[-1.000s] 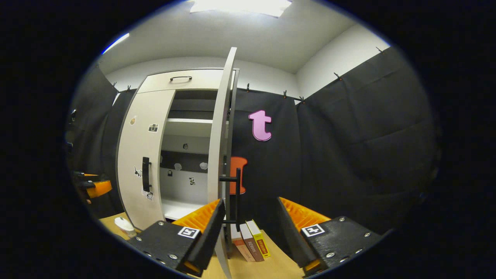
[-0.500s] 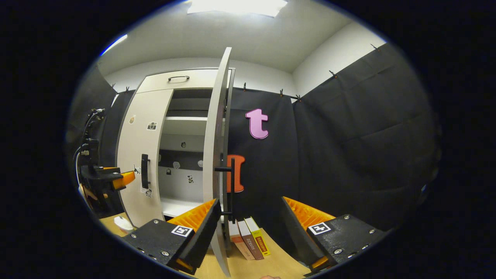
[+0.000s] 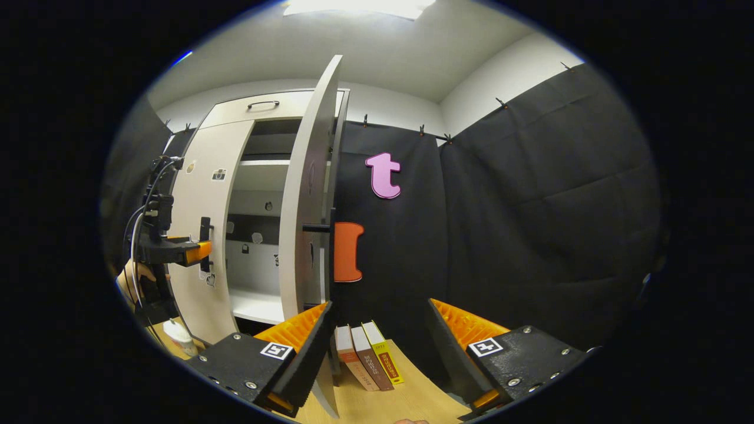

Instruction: Open the right door of the double-door shoe cabinet with the right hand, and open the left door with the left hand.

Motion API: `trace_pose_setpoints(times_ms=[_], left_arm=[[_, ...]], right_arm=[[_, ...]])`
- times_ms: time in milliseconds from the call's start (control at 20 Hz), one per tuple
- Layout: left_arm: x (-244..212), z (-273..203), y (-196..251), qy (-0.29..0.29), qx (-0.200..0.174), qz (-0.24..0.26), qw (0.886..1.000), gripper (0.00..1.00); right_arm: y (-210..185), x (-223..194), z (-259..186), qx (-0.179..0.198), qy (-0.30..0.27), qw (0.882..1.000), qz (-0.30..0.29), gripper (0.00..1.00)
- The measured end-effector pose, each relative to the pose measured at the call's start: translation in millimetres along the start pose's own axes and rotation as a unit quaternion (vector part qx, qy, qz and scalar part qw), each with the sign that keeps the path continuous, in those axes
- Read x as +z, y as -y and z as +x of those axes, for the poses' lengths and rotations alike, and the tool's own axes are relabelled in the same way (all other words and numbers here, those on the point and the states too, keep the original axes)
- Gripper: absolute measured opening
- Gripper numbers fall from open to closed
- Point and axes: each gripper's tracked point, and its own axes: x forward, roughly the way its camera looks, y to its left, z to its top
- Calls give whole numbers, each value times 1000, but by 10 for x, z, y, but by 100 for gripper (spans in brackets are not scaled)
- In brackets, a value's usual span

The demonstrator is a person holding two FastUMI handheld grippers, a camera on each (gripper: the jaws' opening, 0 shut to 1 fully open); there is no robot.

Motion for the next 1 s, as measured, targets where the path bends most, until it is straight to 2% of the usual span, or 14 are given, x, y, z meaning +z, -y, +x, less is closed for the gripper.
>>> trace_pose_setpoints(times_ms=[150, 400, 500, 600, 650, 700, 800, 1000], left_arm=[[-88, 117, -8, -8, 9, 12, 1000, 96], [-113, 176, -13, -2, 4, -5, 1000, 95], [-130, 198, 31, -5, -2, 1, 1000, 84], [-127, 186, 179, -11, -26, -2, 1000, 68], [-142, 212, 172, -11, -19, 0, 1000, 47], [-140, 183, 161, -11, -21, -3, 1000, 40], [-164, 168, 162, -13, -32, -23, 999, 40], [-175, 98, 171, -21, -57, -29, 998, 27]], right_arm=[[-26, -20, -15, -5, -1, 1000, 2, 93], [-76, -57, 8, -4, -5, 1000, 4, 93], [-118, -97, 31, -2, -9, 1000, 6, 93], [-153, -113, 39, -1, -12, 1000, 7, 93], [-167, -111, 35, -1, -13, 1000, 6, 93], [-172, -107, 26, -1, -13, 1000, 4, 93], [-173, -89, -12, -4, -11, 1000, -1, 93], [-194, -45, -64, -5, -11, 1000, -2, 93]])
